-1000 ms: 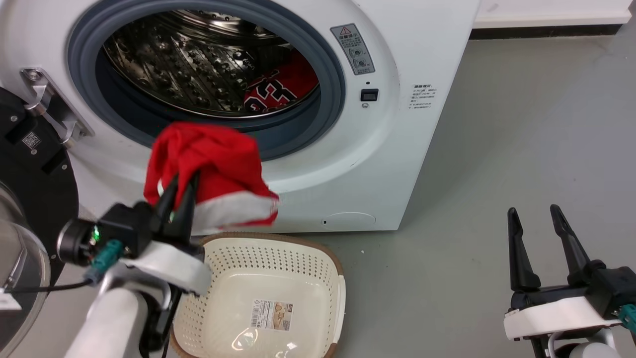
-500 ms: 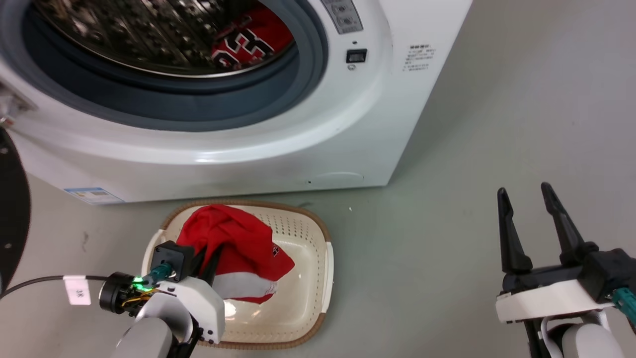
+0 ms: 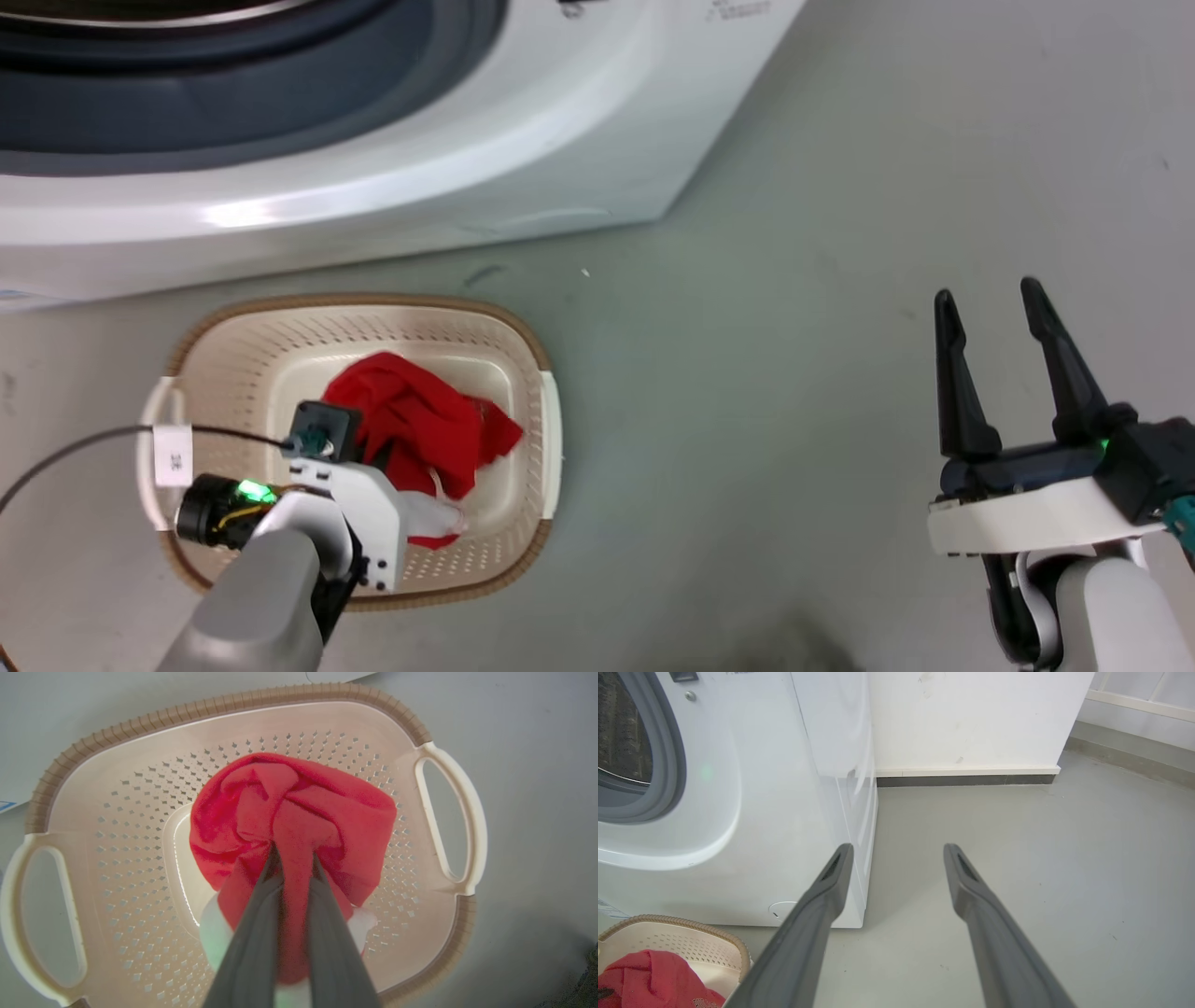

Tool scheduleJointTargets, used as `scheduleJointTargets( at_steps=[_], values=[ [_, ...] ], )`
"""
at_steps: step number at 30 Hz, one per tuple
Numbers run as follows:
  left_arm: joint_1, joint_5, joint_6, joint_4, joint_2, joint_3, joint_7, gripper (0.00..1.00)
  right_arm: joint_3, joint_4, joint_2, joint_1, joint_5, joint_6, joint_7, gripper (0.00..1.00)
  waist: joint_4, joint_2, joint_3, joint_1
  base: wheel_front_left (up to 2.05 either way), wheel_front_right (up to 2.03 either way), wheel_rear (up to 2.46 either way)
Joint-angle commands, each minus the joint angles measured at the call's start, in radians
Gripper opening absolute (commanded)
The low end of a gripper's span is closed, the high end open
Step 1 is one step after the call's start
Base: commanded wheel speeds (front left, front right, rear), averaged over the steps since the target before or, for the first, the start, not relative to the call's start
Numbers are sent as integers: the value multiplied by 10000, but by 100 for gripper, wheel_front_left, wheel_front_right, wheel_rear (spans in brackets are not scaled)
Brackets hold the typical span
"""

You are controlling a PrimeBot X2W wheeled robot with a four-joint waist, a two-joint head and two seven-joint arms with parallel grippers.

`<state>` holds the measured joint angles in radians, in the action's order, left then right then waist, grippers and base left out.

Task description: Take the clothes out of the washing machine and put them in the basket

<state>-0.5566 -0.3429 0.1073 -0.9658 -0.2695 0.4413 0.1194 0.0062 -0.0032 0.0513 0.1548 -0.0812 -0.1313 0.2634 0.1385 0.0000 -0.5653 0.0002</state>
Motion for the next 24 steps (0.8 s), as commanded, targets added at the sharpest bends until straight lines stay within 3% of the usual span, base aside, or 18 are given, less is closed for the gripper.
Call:
scheduleJointTargets(
  at_steps=[1, 10, 19, 20, 21, 24],
  values=[
    [-284, -9, 41, -248, 54, -5, 39, 0, 13, -100, -20, 239, -71, 10, 21, 100, 454, 0, -576, -2, 0, 0, 0],
    [-1388, -51, -206, -2195, -169, -60, 247, 0, 188, -183, -20, 569, -219, 10, 21, 100, 1056, 0, -1520, -2, 0, 0, 0],
    [-1800, -289, -205, -2956, -118, -84, 421, 0, 304, -88, -20, 666, -522, 10, 21, 100, 1276, 0, -1962, -2, 0, 0, 0],
    [-1802, -302, -205, -2986, -93, -80, 421, 40, 270, -69, -20, 660, -540, 10, 21, 100, 1256, 0, -1932, -2, 0, 0, 0],
    [-1778, -298, -211, -3019, -68, -61, 439, 100, 235, -41, -20, 649, -534, 10, 21, 100, 1232, 0, -1887, -2, 0, 0, 0],
    [-1646, -364, -283, -3075, 38, -49, 587, 100, 143, 19, -19, 658, -439, 10, 21, 100, 1134, 0, -1626, -2, 0, 0, 0]
  ],
)
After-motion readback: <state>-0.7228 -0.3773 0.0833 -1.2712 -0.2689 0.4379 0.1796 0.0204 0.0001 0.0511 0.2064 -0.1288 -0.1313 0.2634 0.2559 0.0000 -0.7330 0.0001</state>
